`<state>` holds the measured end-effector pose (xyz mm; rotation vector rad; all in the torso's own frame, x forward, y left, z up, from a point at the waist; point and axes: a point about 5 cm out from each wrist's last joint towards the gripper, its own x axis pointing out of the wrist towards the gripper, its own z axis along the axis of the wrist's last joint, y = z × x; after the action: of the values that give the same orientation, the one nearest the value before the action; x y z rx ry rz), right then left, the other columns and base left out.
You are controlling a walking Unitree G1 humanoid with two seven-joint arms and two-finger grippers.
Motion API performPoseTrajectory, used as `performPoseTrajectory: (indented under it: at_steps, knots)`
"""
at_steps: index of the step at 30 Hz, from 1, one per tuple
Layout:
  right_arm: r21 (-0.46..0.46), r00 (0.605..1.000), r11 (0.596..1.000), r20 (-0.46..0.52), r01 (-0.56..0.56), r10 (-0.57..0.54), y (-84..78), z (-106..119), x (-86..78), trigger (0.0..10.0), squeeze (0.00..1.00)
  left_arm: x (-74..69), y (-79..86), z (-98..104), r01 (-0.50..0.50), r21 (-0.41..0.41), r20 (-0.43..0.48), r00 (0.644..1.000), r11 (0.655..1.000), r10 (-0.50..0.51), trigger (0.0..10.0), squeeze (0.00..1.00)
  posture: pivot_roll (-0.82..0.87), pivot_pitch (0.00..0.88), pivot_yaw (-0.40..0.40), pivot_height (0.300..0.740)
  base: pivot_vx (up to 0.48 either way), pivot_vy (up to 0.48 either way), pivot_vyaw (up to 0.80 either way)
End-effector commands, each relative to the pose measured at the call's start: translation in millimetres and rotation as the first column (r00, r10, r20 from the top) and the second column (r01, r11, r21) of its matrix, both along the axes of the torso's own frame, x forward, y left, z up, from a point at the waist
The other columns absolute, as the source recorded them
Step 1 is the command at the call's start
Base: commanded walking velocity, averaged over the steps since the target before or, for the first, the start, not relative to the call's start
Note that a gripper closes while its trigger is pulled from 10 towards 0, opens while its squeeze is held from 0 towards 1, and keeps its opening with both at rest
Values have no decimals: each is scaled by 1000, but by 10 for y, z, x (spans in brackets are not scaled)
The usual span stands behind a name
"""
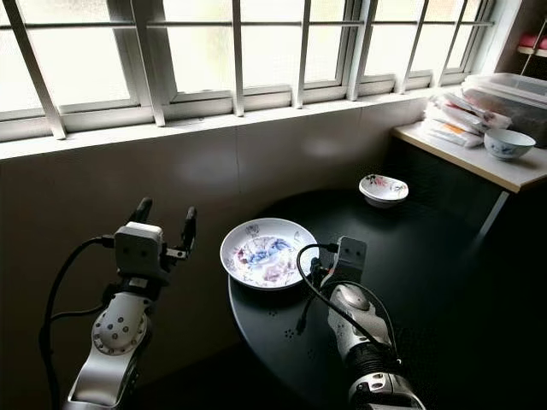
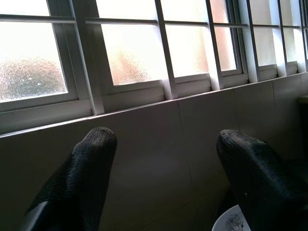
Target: Kitchen organization
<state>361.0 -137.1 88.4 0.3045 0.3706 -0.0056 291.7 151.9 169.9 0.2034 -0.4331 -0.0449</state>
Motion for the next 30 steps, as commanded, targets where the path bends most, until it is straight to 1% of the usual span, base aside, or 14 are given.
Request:
performPoseTrajectory:
  at_steps: [1,3,6,10,12,18,19,20,22,25,27,28,29,30]
  knots:
    - [46,999,999,-20,-27,28,25,4,28,10000,0,22,-13,-4,4,8,-13,1000,1000,-4,10000,0,31,0,-38,736,0,0,0]
    - [109,998,993,-44,-33,38,52,-25,36,10000,0,21,-8,-1,2,9,-12,1000,1000,-2,10000,0,31,0,-38,736,0,0,0]
    - [137,998,990,-48,-39,46,66,-33,41,10000,0,20,-6,1,1,9,-11,1000,1000,-1,10000,0,31,0,-38,736,0,0,0]
    - [195,995,979,-61,-66,79,129,-57,45,10000,0,22,-14,-2,3,12,-11,1000,1000,-3,10000,0,38,0,-39,736,0,0,0]
    - [207,994,976,-61,-74,89,141,-59,47,10000,0,22,-14,-2,4,12,-11,1000,1000,-4,10000,0,38,0,-39,736,0,0,0]
    - [306,991,951,-104,-53,88,182,-103,35,10000,0,23,-11,-9,2,15,-14,1000,1000,-2,10000,0,40,0,-39,736,0,0,0]
    - [306,991,951,-104,-53,88,182,-103,35,10000,0,23,-11,-9,2,15,-14,1000,1000,-2,10000,0,40,0,-39,736,0,0,0]
    - [341,983,939,-148,-49,105,222,-153,7,10000,0,23,-15,-18,4,17,-17,1000,1000,-3,10000,0,37,0,-37,736,0,0,0]
    - [361,980,932,-169,-37,105,241,-185,-11,10000,0,25,-26,-24,7,18,-18,1000,1000,-7,10000,0,34,0,-34,736,0,0,0]
    - [396,980,918,-171,-26,102,254,-202,-21,10000,0,34,-41,-22,11,20,-18,1000,1000,-11,10000,0,40,0,-37,736,0,0,0]
    - [398,980,917,-171,-28,104,255,-203,-21,10000,0,35,-41,-21,11,20,-18,1000,1000,-11,10000,0,40,0,-37,736,0,0,0]
    - [422,980,906,-165,-36,116,270,-197,-21,7529,0,37,-22,-22,6,23,-19,1000,1000,-6,10000,0,42,0,-37,736,0,0,0]
    - [425,979,904,-166,-37,118,272,-198,-22,4824,0,36,-15,-23,5,24,-19,1000,1000,-4,10000,0,43,0,-37,736,0,0,0]
    - [426,979,904,-167,-38,120,273,-199,-22,4824,0,35,-11,-24,4,24,-19,1000,1000,-3,10000,0,43,0,-37,736,0,0,0]
